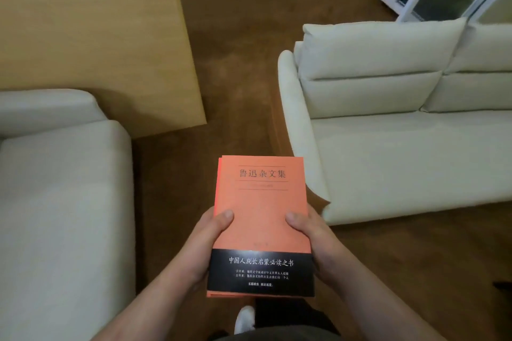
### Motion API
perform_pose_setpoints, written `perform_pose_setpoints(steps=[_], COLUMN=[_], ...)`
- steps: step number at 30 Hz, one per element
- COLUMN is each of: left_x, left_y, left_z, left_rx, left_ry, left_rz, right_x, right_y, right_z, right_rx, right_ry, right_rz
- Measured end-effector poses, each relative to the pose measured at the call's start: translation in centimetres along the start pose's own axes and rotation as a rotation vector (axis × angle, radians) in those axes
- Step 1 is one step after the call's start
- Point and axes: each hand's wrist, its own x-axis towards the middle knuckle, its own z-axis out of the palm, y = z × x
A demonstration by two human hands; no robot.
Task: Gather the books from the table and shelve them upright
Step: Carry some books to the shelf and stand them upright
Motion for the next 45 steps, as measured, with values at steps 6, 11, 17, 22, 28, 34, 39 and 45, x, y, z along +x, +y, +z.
perform_pose_setpoints(steps=[6,11,17,22,28,34,39,45], left_x=[7.5,13.9,18.4,23.8,33.2,42.8,49.3,57.3], left_y=[4.7,10.6,18.6,24.1,30.8,38.5,45.7,52.5], left_z=[-1.7,-2.3,-1.9,-3.1,-5.5,-8.2,-8.9,-7.9], left_rx=[-0.009,-0.006,-0.053,-0.049,-0.092,-0.136,-0.125,-0.081], left_ry=[-0.04,-0.044,-0.127,-0.103,-0.105,-0.149,-0.117,-0.067], left_rz=[0.014,0.062,0.118,0.131,0.098,0.091,0.071,0.073], right_x=[10.5,19.0,27.0,33.1,41.7,51.9,58.3,65.3], right_y=[-4.3,-9.8,-16.4,-21.3,-27.4,-34.7,-40.6,-46.3], right_z=[-1.3,-2.7,-3.3,-3.3,-2.8,-2.2,-2.0,-4.1], right_rx=[-0.089,-0.062,-0.083,-0.062,-0.091,-0.108,-0.046,0.018], right_ry=[-0.05,-0.067,-0.089,-0.109,-0.076,-0.026,0.006,0.059], right_rz=[0.004,0.05,0.091,0.092,0.088,0.056,0.035,0.038])
